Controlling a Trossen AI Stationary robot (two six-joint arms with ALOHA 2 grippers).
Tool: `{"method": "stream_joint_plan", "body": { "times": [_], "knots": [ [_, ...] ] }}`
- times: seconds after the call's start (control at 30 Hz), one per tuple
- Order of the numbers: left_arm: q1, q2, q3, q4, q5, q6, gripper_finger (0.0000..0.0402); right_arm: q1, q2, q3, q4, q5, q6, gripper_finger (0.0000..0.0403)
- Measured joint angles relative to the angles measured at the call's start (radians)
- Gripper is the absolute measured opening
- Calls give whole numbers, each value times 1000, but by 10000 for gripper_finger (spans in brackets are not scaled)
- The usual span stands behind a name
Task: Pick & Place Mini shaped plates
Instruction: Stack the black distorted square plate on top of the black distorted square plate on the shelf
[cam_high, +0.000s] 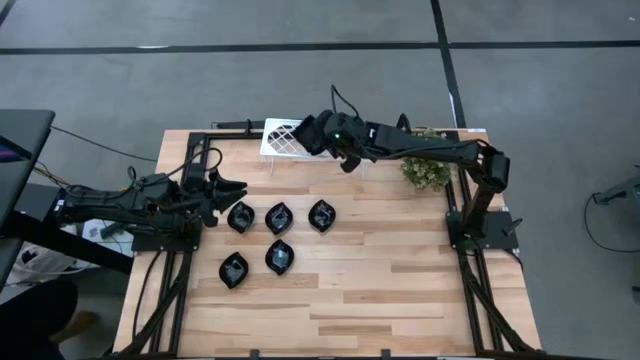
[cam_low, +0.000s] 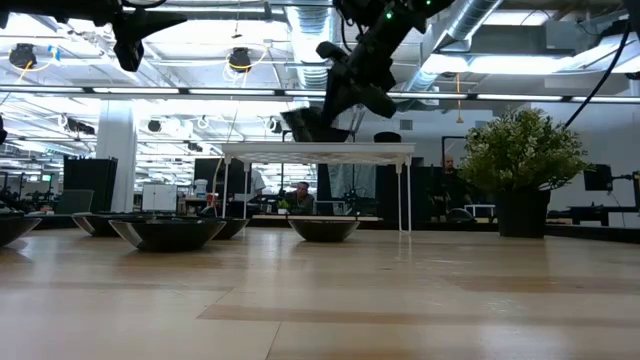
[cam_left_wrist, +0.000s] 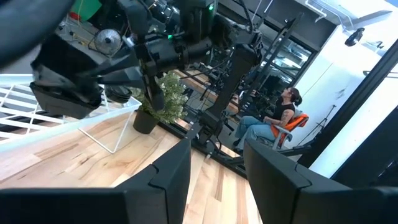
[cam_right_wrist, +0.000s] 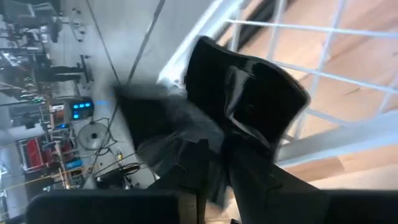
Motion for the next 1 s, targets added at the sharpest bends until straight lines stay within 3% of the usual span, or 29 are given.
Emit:
{"method": "stream_joint_plan", "body": {
  "times": [0.53, 0.73, 0.9, 1.0],
  "knots": [
    [0, 0, 0, 4, 0, 0, 150, 9, -18, 28, -9, 20, -32, 56],
    [0, 0, 0, 6, 0, 0, 150, -29, -34, 29, 74, 63, -219, 56],
    [0, 0, 0, 12, 0, 0, 150, -107, -32, 29, 224, -21, -477, 56],
    [0, 0, 0, 22, -3, 0, 150, -158, -28, 29, 267, -127, -566, 56]
  ]
}}
